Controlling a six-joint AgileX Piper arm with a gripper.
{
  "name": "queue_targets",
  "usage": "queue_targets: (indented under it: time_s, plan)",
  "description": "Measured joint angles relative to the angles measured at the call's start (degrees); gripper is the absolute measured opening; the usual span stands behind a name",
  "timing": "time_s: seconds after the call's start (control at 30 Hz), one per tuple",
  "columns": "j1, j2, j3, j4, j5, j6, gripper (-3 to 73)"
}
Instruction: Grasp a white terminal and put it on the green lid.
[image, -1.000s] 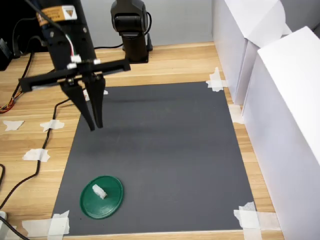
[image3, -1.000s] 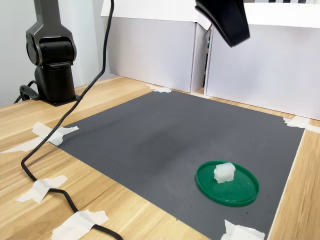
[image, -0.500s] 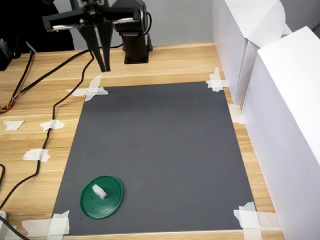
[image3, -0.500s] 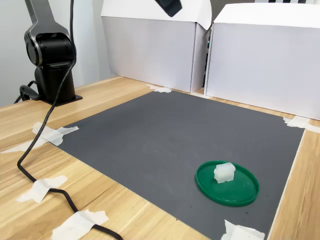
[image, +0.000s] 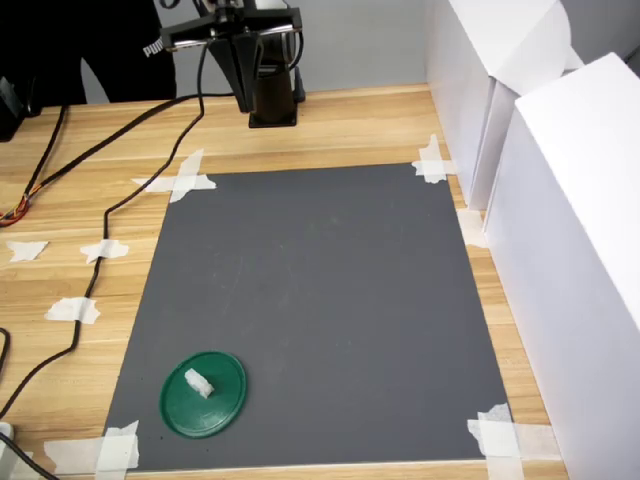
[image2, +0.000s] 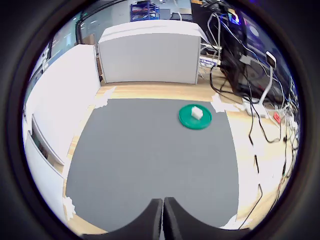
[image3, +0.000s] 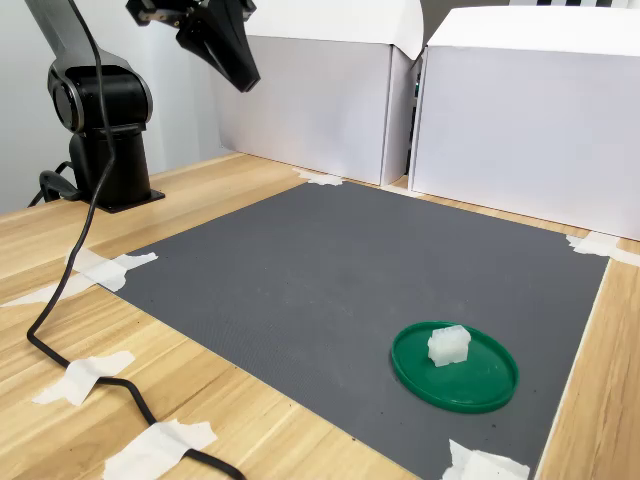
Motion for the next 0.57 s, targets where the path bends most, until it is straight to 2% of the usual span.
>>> queue_targets:
  time_s: [0.3,0.57]
  plan:
    - [0.0,-12.4,11.0,-1.4,-0.1,-0.2,-1.6]
    - [0.0,-17.4,18.0,-1.3,-6.8,-3.0,-1.6]
